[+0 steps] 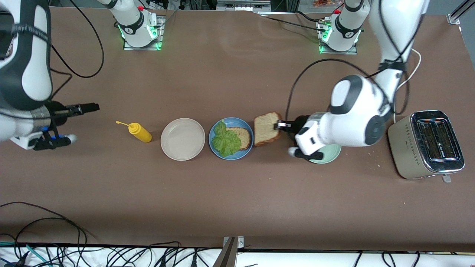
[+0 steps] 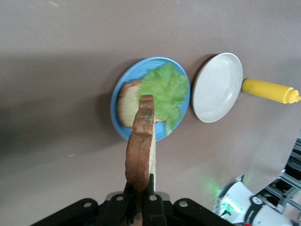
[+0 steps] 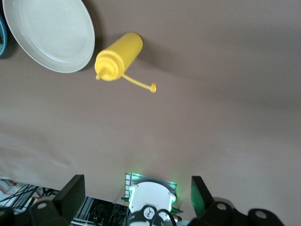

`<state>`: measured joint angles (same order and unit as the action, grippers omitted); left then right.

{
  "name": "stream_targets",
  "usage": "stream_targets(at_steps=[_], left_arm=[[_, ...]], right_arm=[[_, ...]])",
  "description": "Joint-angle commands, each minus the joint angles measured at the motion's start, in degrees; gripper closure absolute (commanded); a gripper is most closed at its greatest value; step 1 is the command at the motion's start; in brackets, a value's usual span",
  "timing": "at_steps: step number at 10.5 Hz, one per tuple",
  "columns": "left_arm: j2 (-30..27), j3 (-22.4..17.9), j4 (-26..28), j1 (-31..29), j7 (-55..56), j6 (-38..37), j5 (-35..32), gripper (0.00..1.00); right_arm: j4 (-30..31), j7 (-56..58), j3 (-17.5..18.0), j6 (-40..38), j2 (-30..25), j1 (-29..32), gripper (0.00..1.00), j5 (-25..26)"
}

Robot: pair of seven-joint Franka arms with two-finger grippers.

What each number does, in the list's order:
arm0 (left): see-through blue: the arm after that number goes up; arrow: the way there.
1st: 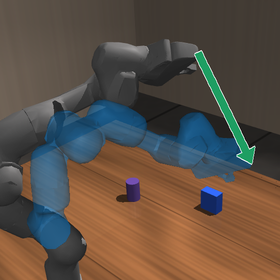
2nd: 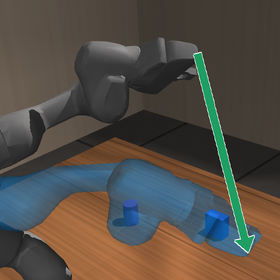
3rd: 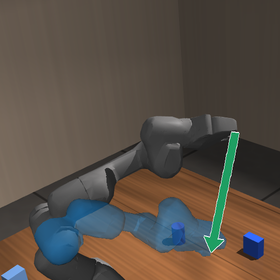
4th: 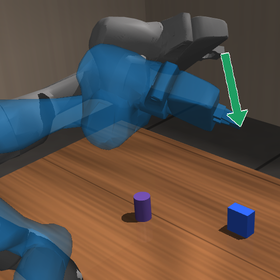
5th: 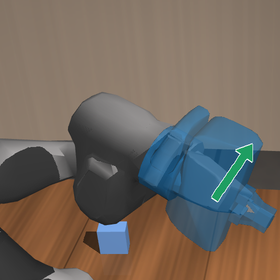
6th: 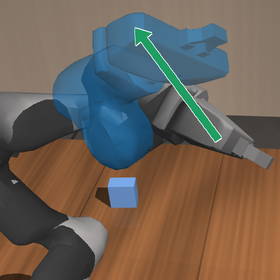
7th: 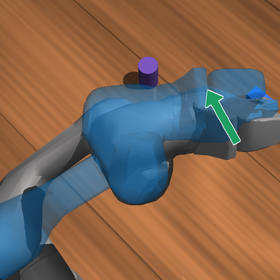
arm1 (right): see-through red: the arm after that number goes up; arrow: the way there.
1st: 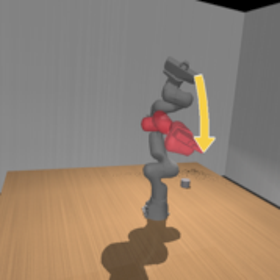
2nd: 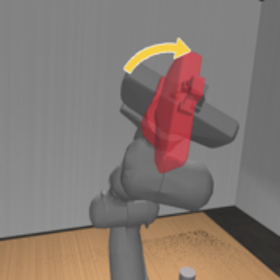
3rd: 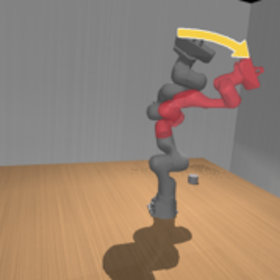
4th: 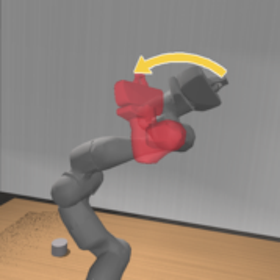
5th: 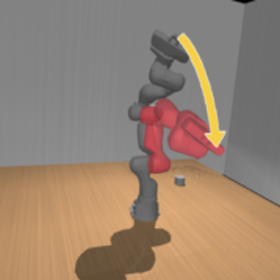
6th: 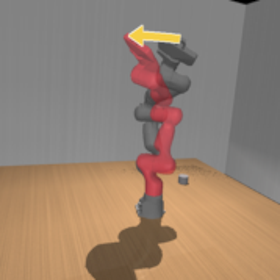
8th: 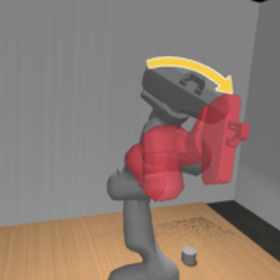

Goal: Make sandwich in blue plate with both arms

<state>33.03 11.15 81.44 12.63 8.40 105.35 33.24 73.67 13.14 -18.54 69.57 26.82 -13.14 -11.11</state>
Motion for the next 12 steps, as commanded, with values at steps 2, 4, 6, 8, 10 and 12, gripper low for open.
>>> stream_targets(at_steps=[2,4,6,8,10,12], left_arm=[[6.4,-1.3,-2.4,8.2,4.7,8.5,12.3,1.0],[8.3,-1.3,-2.4,11.6,4.8,13.9,15.6,1.0],[10.1,-1.3,-2.4,13.7,4.4,17.2,15.5,1.0],[12.2,-1.3,-2.5,14.0,3.5,20.8,15.3,1.0],[14.4,-1.4,-2.9,14.0,-1.1,22.2,14.9,1.0],[15.0,-3.8,-2.8,13.9,-5.0,22.6,14.7,1.0]], right_arm=[[23.8,-2.7,0.2,14.8,-20.5,-2.5,0.0,7.8],[33.2,-2.8,0.1,22.8,-27.1,-2.6,0.0,7.8],[33.9,-3.6,3.8,23.9,-29.9,-0.9,0.0,8.5],[32.8,-12.0,16.6,22.3,-31.0,9.3,0.0,11.7],[30.4,-14.0,16.8,24.0,-29.6,10.8,0.0,12.8],[28.5,-13.5,15.8,28.6,-28.1,12.1,0.0,11.1]])
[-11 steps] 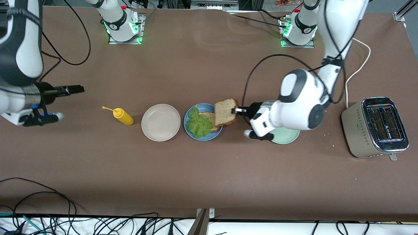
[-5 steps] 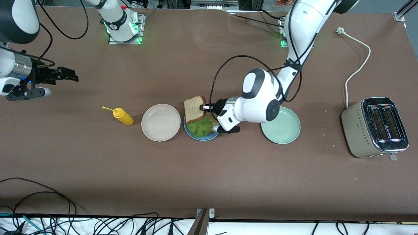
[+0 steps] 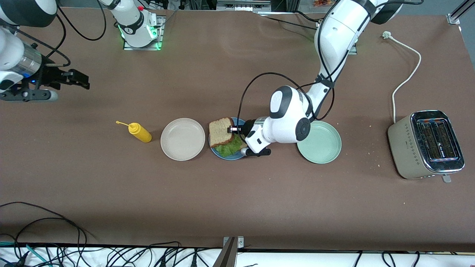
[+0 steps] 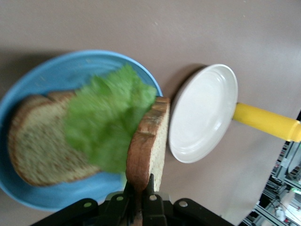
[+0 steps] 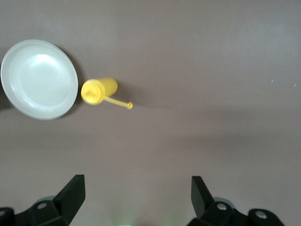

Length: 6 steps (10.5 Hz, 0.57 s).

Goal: Make sandwich in blue plate with both arms

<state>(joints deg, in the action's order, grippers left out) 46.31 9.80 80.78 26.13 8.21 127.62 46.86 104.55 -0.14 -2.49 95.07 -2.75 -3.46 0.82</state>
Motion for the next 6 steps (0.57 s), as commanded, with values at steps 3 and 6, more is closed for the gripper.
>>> stream_targets(at_steps=[3,6], left_arm=[[1.9,-3.8,-1.3,0.0,-7.2,0.3,1.1,0.25],[1.9,-5.5,0.1,-1.4,-8.3,-0.2,1.1,0.0]], right_arm=[[-3.7,0.5,-0.5,1.7,0.6,2.4,0.0,-1.1],[-5.1,-0.5,-0.7,-4.3,0.3,2.4,0.0,-1.1]])
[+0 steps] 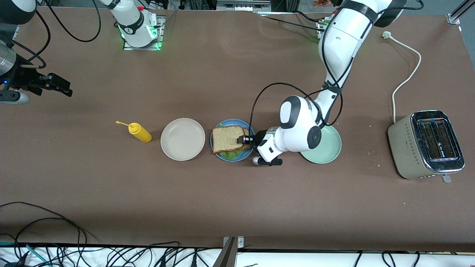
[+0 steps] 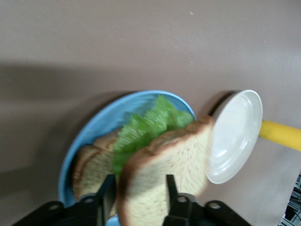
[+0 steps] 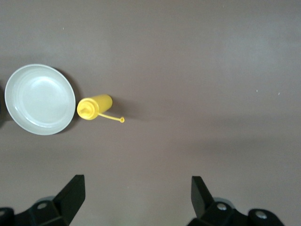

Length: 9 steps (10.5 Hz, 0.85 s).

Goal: Make sandwich in blue plate with both arms

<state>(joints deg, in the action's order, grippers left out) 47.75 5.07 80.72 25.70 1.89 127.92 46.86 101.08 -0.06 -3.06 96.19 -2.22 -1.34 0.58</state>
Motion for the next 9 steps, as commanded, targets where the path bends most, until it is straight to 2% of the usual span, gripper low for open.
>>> stream_targets(at_steps=[1,3,4,6,9], left_arm=[[0.0,-0.8,0.2,-1.9,-1.7,-1.1,1.1,0.0],[-2.2,-1.2,0.3,-5.5,-1.6,-4.3,0.6,0.0],[-5.2,-1.5,0.7,-9.0,-2.0,-6.2,-6.1,0.0],[-12.8,-1.5,0.7,-14.3,-4.9,-14.9,-21.6,0.0],[-25.0,-1.9,3.7,-18.9,-4.8,-19.2,-34.4,0.0]], right_arm=[[-2.0,-0.6,-0.2,-7.3,-0.8,0.3,0.0,-0.8],[-2.8,0.1,-0.4,-7.1,-0.4,0.3,0.0,-0.8],[-2.9,0.1,-0.4,-7.0,-0.3,0.3,0.0,-0.8],[-3.8,0.1,0.2,-6.7,0.0,-0.1,0.0,-0.5],[-5.5,0.2,0.2,-7.1,1.5,-0.3,0.0,0.1]])
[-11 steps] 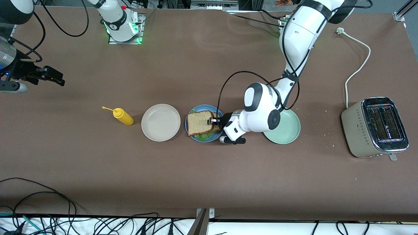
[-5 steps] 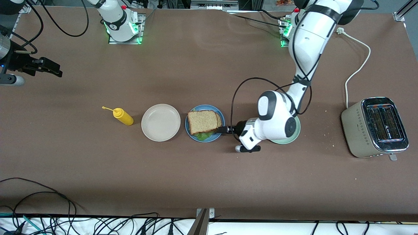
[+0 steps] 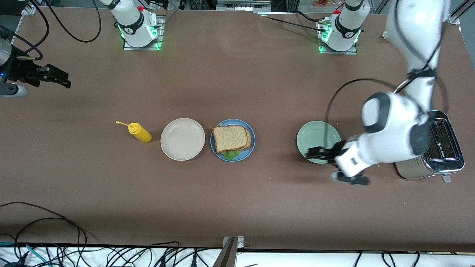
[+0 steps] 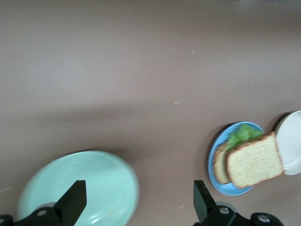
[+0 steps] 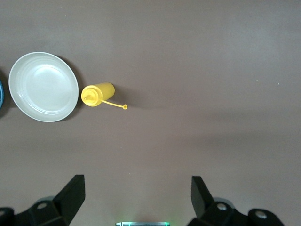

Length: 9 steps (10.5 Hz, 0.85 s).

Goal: Make sandwich in blue plate with both arms

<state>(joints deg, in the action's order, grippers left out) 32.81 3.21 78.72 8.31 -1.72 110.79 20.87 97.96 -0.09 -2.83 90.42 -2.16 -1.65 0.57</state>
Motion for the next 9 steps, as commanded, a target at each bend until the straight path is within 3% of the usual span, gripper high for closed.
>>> stream_targets(at_steps=[1,3,9], left_arm=[[-13.7,0.0,7.2,-1.6,-1.2,-4.3,-11.5,0.0],[-19.9,0.0,7.2,-1.5,-1.2,-11.4,-17.9,0.0],[-30.2,-0.9,6.6,-3.1,-0.7,-24.0,-22.7,0.0]], right_arm=[[-2.3,0.3,0.1,-1.6,1.4,-0.1,0.0,0.1],[-2.3,0.3,0.1,-1.6,1.5,-0.1,0.0,0.1],[-2.3,0.2,0.1,-1.6,1.5,0.0,0.0,0.0]])
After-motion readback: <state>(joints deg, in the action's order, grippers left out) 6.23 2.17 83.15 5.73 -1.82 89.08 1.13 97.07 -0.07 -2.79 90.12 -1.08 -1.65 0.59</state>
